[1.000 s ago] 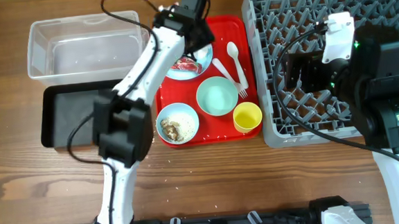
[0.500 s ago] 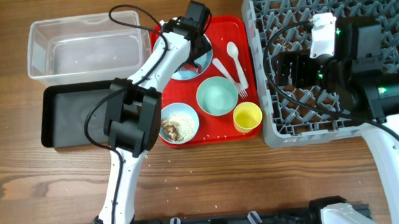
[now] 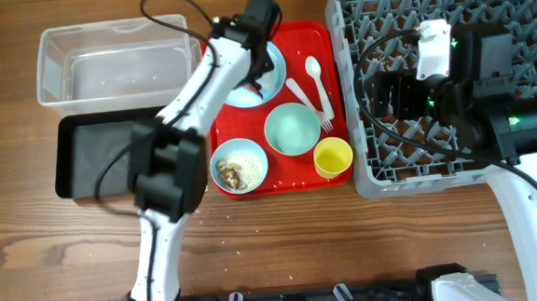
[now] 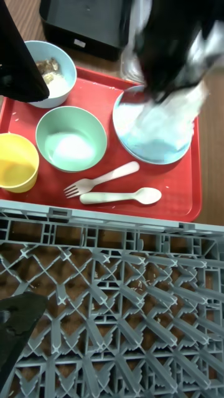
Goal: Sort waste into correct bins and load items into the dishwasher rack
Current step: 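Carry the wrapper and tissue left and drop them into the clear bin, then grasp the small bowl of rice scraps with the left gripper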
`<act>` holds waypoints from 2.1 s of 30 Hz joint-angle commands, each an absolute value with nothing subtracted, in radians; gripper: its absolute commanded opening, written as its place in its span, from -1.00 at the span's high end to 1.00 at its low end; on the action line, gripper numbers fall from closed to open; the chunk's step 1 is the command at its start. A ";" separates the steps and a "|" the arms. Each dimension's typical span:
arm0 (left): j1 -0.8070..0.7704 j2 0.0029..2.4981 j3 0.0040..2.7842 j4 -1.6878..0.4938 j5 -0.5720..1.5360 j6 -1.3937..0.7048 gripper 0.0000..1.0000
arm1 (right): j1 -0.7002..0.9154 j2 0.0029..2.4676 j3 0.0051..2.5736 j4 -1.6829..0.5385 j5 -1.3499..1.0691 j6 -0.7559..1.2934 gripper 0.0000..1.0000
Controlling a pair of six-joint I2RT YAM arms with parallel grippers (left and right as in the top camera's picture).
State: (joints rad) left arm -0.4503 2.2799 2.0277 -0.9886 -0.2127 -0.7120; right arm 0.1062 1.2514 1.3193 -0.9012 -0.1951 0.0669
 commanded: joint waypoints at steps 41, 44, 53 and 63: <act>-0.443 1.866 1.775 -1.308 0.067 -0.487 -0.80 | 0.061 1.199 1.349 -0.870 -0.321 0.186 -1.00; -0.449 1.866 1.686 -1.283 0.071 -0.630 -0.71 | 0.061 1.196 1.348 -0.877 -0.320 0.184 -1.00; -0.644 1.866 1.393 -1.067 -0.047 -0.747 0.19 | 0.061 1.201 1.348 -0.876 -0.317 0.183 -0.99; -0.664 1.867 1.210 -0.848 -0.054 -0.741 0.91 | 0.061 1.201 1.348 -0.879 -0.316 0.184 -0.98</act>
State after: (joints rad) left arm -0.6632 1.8668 1.2320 -0.8455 -0.0368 -0.7357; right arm 0.0635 1.2049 1.3197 -0.8787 -0.2996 0.1719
